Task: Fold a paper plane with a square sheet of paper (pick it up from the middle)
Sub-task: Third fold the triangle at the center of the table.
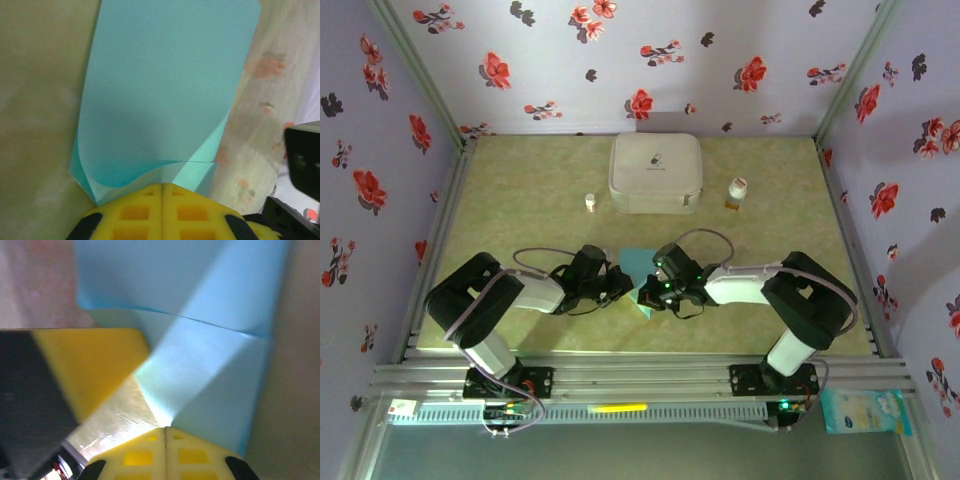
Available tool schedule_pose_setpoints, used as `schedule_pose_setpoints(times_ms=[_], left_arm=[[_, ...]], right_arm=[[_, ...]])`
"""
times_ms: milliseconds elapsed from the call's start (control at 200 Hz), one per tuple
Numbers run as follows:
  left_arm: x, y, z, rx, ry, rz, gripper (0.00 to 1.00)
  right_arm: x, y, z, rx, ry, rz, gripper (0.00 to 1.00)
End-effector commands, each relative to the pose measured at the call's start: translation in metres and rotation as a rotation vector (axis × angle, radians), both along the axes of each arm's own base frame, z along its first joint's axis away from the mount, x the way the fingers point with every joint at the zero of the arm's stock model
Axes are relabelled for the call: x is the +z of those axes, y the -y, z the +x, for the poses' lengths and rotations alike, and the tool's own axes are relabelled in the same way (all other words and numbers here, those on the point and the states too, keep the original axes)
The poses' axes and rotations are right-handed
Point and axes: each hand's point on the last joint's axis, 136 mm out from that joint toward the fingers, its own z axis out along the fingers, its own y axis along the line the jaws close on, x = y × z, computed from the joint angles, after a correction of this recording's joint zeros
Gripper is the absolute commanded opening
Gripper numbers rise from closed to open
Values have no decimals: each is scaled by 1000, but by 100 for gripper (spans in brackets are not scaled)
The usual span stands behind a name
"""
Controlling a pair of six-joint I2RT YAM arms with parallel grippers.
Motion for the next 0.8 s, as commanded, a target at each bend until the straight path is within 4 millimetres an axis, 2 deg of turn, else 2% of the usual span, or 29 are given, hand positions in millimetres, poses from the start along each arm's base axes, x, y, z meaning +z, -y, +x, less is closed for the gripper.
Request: schedule_pose_setpoints(times_ms=[0, 195, 395, 580, 795], left_arm=[[-10, -9, -5, -10, -9, 56, 0], [11, 0, 3, -42, 35, 20, 0], [42, 1, 5, -84, 101, 25, 1], [44, -1, -6, -101, 67, 35, 0], [37, 14, -18, -153, 27, 46, 0]], right_arm=[[-18, 16, -8, -44, -41, -36, 4], [-27, 30, -16, -55, -54, -75, 3], [-26, 28, -14, -35, -38, -86, 3], [-26, 30, -12, -39, -31, -95, 2], [-28, 32, -13, -42, -34, -101, 2]])
